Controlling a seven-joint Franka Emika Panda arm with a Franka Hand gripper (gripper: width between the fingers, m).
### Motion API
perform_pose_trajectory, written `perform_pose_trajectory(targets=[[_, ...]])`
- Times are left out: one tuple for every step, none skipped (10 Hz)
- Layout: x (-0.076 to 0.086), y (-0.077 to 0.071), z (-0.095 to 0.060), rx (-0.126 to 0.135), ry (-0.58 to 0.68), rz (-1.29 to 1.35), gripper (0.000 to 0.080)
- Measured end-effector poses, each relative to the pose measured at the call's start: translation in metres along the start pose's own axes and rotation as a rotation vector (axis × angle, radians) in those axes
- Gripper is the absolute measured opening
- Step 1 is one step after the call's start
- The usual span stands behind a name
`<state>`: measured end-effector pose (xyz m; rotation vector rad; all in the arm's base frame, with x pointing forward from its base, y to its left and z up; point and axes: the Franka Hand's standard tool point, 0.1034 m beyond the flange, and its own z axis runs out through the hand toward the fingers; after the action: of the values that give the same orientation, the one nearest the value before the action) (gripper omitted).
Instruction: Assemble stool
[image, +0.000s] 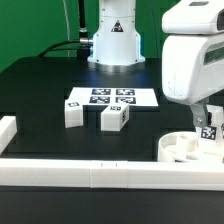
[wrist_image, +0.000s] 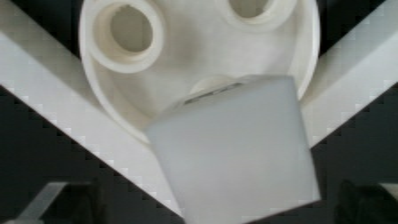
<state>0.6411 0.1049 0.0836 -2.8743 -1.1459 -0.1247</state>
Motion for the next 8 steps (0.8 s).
perform_pose_trajectory(targets=[[-0.0007, 0.0000, 0.0013, 0.001, -0.002, 0.001, 0.0649], [-0.0012, -0.0007, 0.0034, 0.002, -0.003, 0.000, 0.0649], [-0.0011, -0.0025, 0.0057, 0.004, -0.005, -0.002, 0.0649], [-0.0009, -0.0043, 0.0067, 0.006, -0.006, -0.004, 0.0649], [-0.0008, -0.0054, 0.0073, 0.007, -0.007, -0.005, 0.0649], [-0.0014, -0.0047, 0.0073, 0.007, -0.007, -0.004, 0.0649], [-0.0015, -0.0049, 0.0074, 0.008, -0.008, -0.004, 0.0649], [-0.0016, -0.0048, 0.0074, 0.008, -0.008, -0.003, 0.0520]])
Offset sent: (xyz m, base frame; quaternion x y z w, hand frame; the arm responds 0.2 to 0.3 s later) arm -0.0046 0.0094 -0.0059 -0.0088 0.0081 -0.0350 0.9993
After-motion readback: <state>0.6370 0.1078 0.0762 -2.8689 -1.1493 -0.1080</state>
